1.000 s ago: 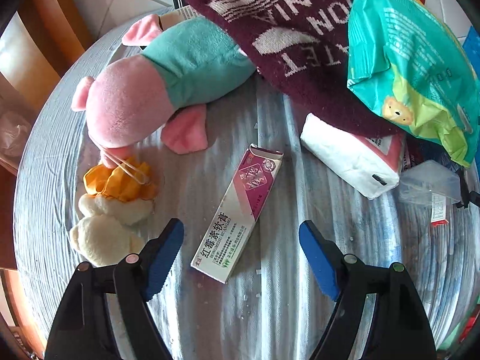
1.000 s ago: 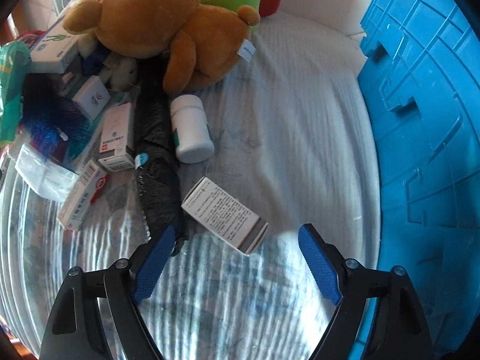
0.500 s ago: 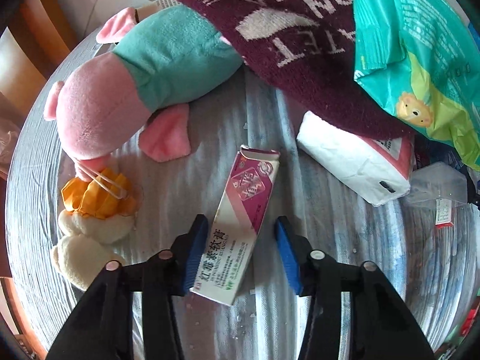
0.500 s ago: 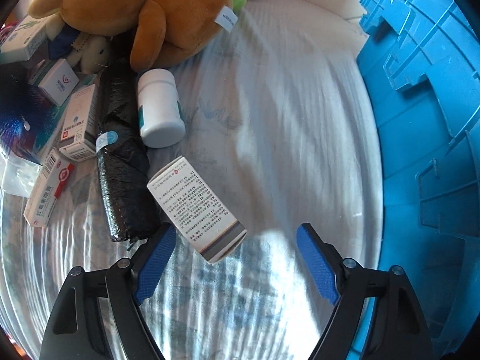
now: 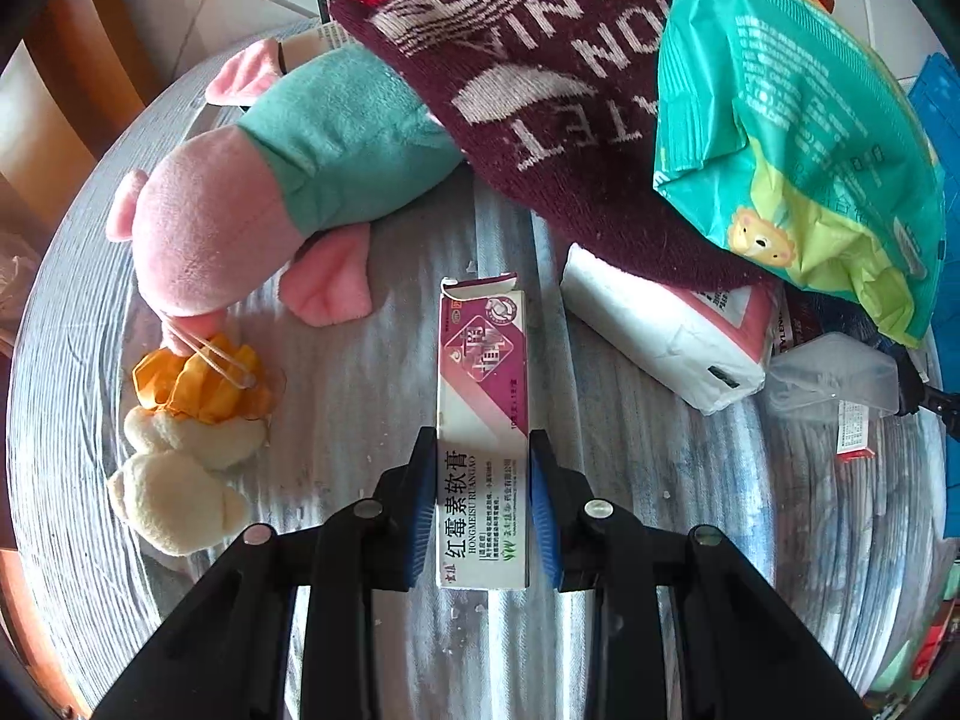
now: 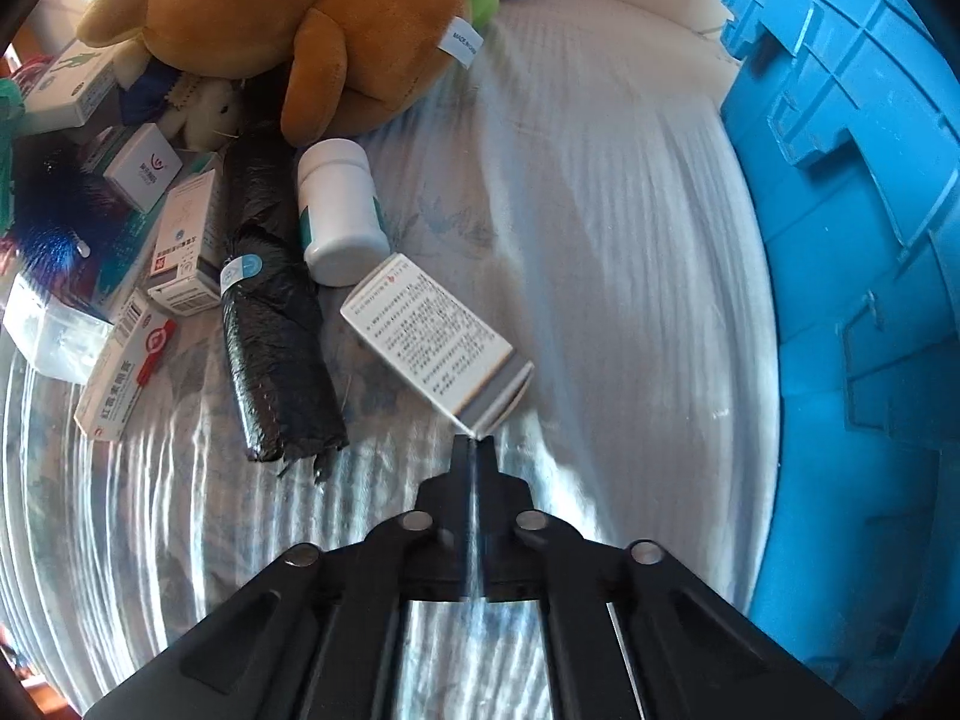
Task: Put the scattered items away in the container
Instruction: 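Grasp the pink-and-white ointment box with the left tool while the right tool grasps the white medicine box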
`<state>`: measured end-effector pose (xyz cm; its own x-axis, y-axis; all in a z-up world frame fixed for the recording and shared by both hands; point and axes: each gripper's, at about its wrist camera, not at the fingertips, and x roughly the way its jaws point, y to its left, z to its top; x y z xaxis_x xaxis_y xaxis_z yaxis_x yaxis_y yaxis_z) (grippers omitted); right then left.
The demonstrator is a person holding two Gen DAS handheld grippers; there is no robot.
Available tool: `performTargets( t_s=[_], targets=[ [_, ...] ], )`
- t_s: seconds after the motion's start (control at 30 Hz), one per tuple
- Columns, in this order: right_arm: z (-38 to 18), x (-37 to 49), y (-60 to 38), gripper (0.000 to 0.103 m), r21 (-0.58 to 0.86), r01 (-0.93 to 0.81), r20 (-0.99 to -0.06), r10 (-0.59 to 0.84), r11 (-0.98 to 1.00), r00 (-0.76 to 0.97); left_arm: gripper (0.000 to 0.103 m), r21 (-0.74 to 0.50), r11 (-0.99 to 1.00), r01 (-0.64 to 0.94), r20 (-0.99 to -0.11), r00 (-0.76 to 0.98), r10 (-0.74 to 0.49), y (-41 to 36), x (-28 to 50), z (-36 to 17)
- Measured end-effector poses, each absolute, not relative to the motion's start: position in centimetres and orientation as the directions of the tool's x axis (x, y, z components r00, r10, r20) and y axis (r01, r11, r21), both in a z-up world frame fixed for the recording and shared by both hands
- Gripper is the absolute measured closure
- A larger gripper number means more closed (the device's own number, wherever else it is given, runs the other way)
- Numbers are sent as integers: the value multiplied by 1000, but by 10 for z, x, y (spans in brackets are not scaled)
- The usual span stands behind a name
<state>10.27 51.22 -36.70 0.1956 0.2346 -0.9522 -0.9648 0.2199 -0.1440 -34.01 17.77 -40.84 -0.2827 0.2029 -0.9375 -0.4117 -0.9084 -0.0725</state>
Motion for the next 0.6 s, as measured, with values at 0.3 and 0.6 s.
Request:
performTargets(
  t_s=[0.3,0.6],
  targets=[
    [-351,113,495,17,-84,-964,-940,301,253,161,75,-63,-909,-412,-935,-294,198,177,-335,-402],
    [-353,112,525,29,-127,-959,-944,267,252,195,75,-44,-911,-410,-937,-300,180,172,-327,-405]
  ],
)
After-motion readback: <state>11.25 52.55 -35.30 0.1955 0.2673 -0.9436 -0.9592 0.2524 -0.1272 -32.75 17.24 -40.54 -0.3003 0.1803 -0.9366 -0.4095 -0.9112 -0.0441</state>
